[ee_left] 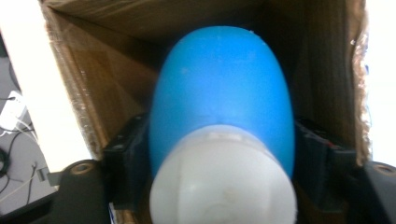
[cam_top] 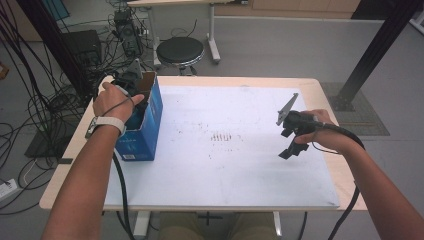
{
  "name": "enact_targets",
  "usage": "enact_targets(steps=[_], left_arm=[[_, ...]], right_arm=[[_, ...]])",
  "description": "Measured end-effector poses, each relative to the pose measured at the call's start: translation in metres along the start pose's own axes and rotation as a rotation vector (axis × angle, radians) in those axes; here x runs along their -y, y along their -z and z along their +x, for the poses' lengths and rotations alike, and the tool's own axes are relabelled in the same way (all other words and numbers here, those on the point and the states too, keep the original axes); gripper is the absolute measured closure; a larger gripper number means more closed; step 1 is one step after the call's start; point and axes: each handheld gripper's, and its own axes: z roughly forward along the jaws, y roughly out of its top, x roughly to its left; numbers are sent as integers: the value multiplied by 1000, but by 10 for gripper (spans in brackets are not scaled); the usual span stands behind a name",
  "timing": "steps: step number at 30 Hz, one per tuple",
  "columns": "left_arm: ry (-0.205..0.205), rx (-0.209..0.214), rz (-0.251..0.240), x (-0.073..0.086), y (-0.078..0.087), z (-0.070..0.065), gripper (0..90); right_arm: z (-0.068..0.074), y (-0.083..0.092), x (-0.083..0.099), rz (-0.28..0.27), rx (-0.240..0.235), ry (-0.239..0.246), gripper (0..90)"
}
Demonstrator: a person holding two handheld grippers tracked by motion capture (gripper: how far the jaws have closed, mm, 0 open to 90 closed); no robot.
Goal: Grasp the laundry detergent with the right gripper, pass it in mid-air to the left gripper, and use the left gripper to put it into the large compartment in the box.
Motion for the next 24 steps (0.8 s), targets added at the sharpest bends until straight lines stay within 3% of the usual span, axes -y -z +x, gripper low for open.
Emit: enact_targets(steps=[8, 10, 14, 20, 24], left_arm=[[-16, 1, -8, 2, 12, 1, 241], [-17, 2, -19, 2, 17, 2, 182], [-41, 14, -36, 2, 27, 1, 147], [-64, 16, -80, 4, 48, -1, 134], [-97, 45, -117, 5, 66, -4, 125]], right_arm=[[1, -1, -2, 7, -1, 0, 107], [0, -1, -2, 4, -2, 5, 107], [1, -1, -2, 6, -2, 5, 107], [2, 0, 0, 10, -3, -3, 107], [1, 3, 3, 14, 5, -13, 107]])
